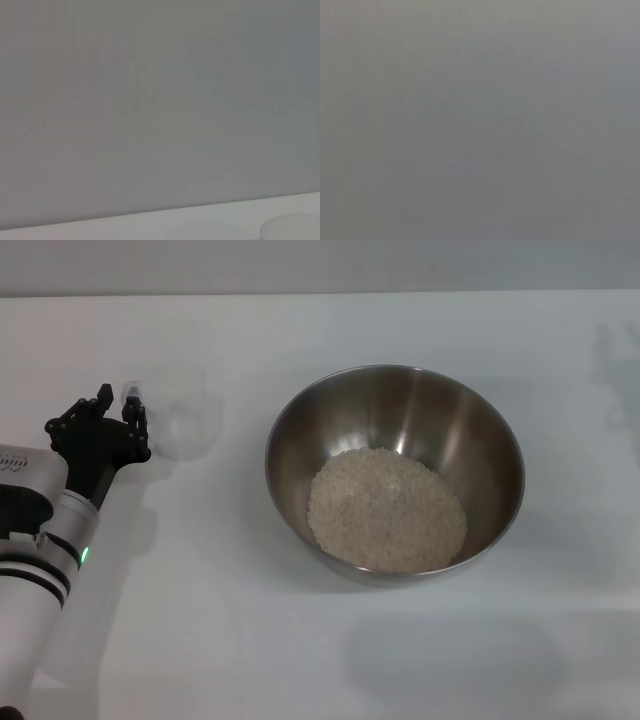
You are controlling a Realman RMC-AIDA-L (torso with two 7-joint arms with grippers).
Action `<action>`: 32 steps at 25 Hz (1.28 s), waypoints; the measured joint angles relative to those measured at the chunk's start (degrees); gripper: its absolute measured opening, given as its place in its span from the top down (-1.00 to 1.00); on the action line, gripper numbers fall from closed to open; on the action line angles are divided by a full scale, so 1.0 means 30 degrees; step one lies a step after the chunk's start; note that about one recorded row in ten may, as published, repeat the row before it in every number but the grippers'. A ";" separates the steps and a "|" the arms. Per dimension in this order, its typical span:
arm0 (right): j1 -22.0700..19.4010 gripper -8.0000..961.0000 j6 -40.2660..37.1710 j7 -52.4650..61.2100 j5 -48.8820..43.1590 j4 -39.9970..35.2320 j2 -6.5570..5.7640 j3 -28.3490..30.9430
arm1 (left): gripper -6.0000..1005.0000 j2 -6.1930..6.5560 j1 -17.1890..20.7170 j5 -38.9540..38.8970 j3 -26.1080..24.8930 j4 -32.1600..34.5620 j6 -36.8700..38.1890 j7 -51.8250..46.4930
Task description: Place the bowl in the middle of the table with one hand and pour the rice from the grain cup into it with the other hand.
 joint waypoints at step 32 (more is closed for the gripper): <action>0.0338 0.18 0.1048 -0.0195 0.0123 0.1064 -0.0081 0.1237 | 0.02 -0.0012 0.3978 0.3811 0.0166 0.0428 0.8384 -0.2503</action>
